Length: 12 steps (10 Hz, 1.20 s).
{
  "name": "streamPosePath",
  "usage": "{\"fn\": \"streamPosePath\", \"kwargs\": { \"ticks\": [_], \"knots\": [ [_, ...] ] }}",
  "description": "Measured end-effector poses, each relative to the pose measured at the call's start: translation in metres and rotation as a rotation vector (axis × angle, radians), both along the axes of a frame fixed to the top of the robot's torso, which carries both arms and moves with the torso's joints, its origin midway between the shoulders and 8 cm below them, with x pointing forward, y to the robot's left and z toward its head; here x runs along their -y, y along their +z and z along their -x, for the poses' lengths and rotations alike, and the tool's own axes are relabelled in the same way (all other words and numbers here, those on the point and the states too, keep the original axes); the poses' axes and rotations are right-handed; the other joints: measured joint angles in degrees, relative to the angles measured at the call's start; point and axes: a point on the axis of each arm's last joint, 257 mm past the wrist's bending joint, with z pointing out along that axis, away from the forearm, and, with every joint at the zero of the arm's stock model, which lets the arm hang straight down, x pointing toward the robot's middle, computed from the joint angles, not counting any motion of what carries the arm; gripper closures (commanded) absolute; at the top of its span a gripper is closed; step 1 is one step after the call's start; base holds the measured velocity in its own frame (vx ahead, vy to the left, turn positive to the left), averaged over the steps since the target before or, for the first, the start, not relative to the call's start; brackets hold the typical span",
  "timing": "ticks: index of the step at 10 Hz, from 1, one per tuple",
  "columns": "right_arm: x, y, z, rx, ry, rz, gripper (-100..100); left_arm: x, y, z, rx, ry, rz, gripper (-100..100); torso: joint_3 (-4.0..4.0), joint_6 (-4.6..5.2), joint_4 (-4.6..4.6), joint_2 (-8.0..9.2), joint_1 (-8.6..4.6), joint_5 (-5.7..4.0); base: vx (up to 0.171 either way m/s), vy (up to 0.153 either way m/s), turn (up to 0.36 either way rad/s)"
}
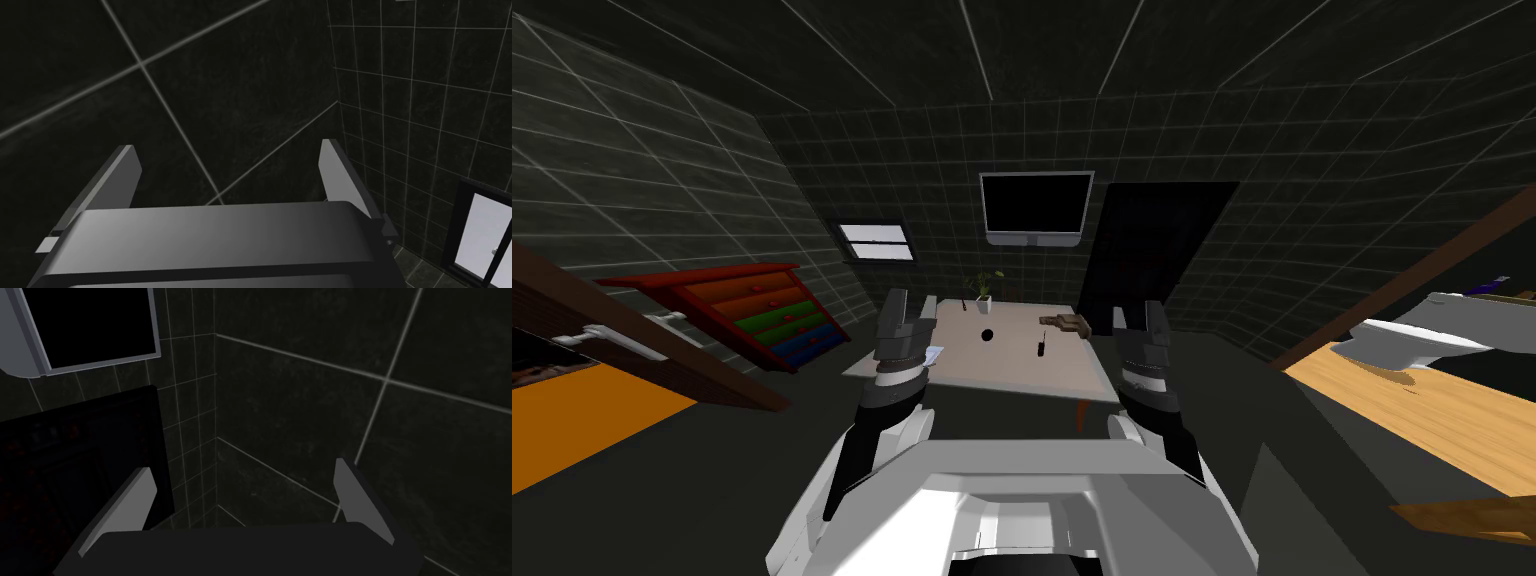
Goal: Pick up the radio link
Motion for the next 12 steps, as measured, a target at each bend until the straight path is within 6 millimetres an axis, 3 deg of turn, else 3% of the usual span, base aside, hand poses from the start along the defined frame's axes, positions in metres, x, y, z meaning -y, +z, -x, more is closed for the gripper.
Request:
{"fn": "streamPosePath", "kwargs": {
  "ticks": [4, 12],
  "knots": [
    [-0.017, -0.025, -0.021, -0.083, 0.040, 0.065, -100, 0.000, 0.000, 0.000, 0.000, 0.000, 0.000, 0, 0.05, 0.00, 0.02, 0.09, 0.06, 0.01, -0.025, 0.014, 0.034],
    [-0.044, -0.119, -0.078, -0.317, 0.091, 0.176, -100, 0.000, 0.000, 0.000, 0.000, 0.000, 0.000, 0, 0.07, -0.01, 0.03, 0.12, 0.10, 0.02, -0.034, 0.021, 0.046]
  ]
}}
